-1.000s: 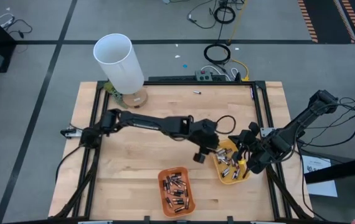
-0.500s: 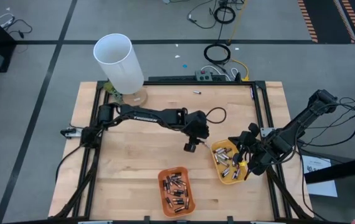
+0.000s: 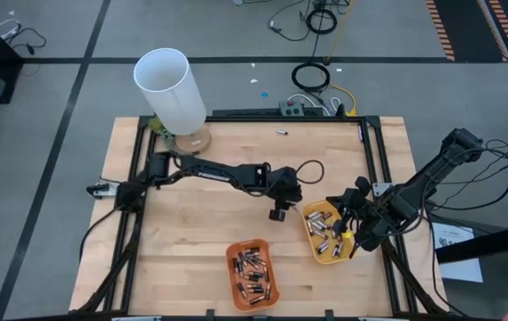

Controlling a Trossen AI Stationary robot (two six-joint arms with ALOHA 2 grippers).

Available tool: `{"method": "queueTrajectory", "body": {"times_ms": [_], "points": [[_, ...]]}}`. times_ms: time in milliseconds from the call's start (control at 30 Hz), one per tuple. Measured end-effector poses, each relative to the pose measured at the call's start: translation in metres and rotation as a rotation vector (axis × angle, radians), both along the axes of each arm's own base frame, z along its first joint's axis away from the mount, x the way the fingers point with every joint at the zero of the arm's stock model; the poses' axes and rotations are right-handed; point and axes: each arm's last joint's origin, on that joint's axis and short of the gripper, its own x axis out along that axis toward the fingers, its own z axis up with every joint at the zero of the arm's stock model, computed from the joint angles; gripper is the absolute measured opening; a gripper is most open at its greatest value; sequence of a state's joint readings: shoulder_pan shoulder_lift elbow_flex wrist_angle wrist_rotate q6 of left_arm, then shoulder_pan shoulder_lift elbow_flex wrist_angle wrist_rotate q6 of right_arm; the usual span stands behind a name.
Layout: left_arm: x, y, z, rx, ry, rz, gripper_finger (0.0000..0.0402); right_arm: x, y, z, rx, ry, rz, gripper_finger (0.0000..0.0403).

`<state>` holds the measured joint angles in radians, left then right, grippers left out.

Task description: Sort batteries

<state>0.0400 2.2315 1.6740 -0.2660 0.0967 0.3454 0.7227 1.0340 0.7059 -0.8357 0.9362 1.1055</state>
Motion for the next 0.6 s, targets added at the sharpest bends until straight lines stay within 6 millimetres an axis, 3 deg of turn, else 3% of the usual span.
{"method": "queueTrajectory", "body": {"times_ms": [200,467,600], "points": [[0.013,-0.004,-0.023,-0.002,0.026,-0.011,0.0157,0.000,0.000,0.000,0.001,-0.003,0.002,0.0000],[0.013,-0.006,-0.028,-0.036,0.048,-0.040,0.0157,0.001,0.001,0.000,0.009,0.017,0.023,0.0000],[0.012,-0.006,-0.041,-0.066,0.099,-0.036,0.0157,0.001,0.001,0.000,0.009,0.017,0.025,0.0000]]}}
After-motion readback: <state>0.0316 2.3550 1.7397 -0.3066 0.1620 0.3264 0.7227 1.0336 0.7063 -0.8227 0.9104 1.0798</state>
